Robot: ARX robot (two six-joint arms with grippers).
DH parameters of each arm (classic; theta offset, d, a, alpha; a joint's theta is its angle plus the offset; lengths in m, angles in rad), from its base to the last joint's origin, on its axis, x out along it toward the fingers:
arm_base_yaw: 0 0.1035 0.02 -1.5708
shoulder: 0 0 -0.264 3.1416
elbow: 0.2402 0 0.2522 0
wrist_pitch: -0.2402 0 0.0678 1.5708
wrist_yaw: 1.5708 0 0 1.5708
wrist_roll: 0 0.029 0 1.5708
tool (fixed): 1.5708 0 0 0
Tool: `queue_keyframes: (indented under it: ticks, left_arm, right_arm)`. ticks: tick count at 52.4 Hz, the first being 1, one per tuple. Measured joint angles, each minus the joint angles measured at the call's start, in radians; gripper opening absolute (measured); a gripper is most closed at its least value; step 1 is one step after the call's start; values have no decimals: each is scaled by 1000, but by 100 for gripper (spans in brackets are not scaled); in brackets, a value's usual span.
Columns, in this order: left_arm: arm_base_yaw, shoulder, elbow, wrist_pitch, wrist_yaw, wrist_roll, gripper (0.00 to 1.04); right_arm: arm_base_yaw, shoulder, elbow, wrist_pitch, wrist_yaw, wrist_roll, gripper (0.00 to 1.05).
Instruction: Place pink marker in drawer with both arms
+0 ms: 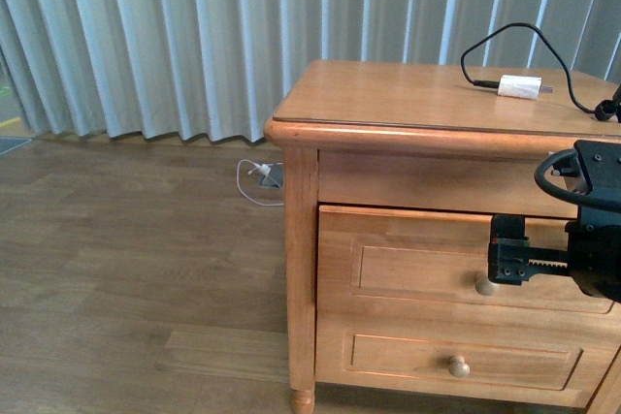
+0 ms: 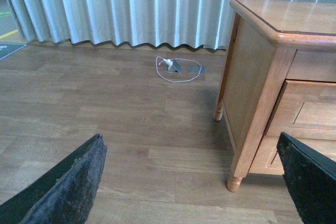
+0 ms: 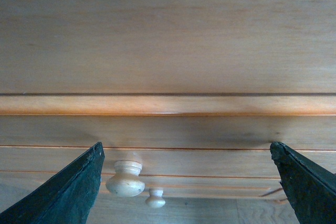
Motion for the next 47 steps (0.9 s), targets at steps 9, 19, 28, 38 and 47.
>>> queue_keyframes:
  ticks: [9,19,28,38,47]
  left_arm:
    - [0,0,0,0,0,0,99]
    - [0,0,0,0,0,0,99]
    - [0,0,0,0,0,0,99]
    - [0,0,0,0,0,0,99]
    - [0,0,0,0,0,0,99]
  right_arm:
    - [-19,70,0,134,-9,32,96]
    - [-38,87,0,163,1,45,96]
    - [-40,87,0,167,-2,43,96]
    - [-40,68,0,124,-11,21,96]
    - [-43,-16,-45,72,-40,-41,96]
